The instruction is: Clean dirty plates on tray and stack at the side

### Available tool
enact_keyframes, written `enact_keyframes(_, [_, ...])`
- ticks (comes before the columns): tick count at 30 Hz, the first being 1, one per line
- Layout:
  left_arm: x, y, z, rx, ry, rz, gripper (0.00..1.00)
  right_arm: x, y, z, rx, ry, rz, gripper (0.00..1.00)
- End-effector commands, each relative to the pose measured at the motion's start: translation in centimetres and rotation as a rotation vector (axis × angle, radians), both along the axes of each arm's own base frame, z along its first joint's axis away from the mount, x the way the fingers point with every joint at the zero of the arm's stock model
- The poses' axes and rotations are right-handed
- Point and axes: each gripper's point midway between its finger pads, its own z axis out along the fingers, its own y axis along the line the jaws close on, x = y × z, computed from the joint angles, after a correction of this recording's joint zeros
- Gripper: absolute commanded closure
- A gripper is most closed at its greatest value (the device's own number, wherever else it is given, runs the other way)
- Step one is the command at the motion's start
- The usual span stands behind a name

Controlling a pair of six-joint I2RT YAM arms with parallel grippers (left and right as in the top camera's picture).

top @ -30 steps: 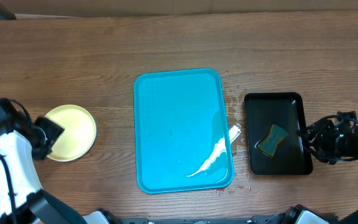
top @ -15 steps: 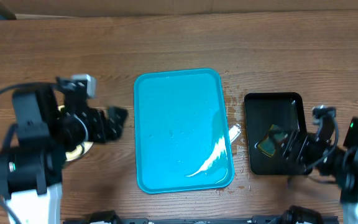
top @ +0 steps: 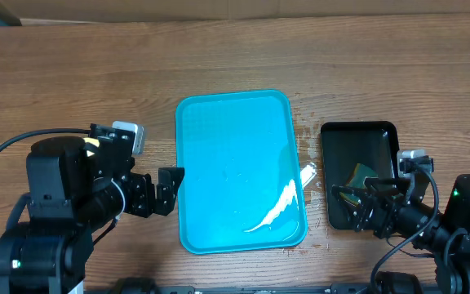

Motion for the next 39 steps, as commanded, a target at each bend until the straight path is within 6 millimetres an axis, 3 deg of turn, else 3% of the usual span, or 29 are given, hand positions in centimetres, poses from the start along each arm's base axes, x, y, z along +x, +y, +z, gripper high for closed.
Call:
enact_keyframes(1, [0.3,0.1,0.3,0.020,-0.014,-0.008,0.00,-0.1,0.2,1.0,0.085,0.055,-0.051,0.00])
enact_keyframes(6, [0.5,0.1,0.0,0.020,-0.001,-0.008,0.00,0.3,-0.4,0.7,0.058,0.060,-0.093,0.00])
enact_keyframes(11, [0.8,0.1,-0.3,0.021,0.012,-0.008,0.00,1.4,-2.7,-0.4,-0.073,0.041,-0.214,0.00])
enact_keyframes(13, [0.9,0.1,-0.4,0.021,0.020,-0.009,0.00,1.9,-3.3,0.0,-0.167,-0.066,-0.221,0.00])
enact_keyframes(17, [1.2,0.1,-0.7,0.021,0.032,-0.009,0.00,3.0,-2.0,2.1,-0.280,-0.410,-0.101,0.00])
enact_keyframes(19, [1.4,0.1,-0.9,0.021,0.043,-0.009,0.00,3.4,-1.8,2.0,-0.296,-0.532,-0.092,0.00])
enact_keyframes(26, [2.0,0.1,-1.7,0.022,0.078,-0.009,0.00,3.3,-2.1,-3.0,-0.279,-0.657,-0.129,0.00])
enact_keyframes(35, [3.0,0.1,-3.1,0.023,0.140,-0.010,0.00,3.2,-1.8,-7.0,-0.262,-0.733,-0.128,0.00])
enact_keyframes(39, [3.5,0.0,-3.8,0.024,0.172,-0.010,0.00,3.7,-1.4,-7.7,-0.248,-0.767,-0.111,0.00])
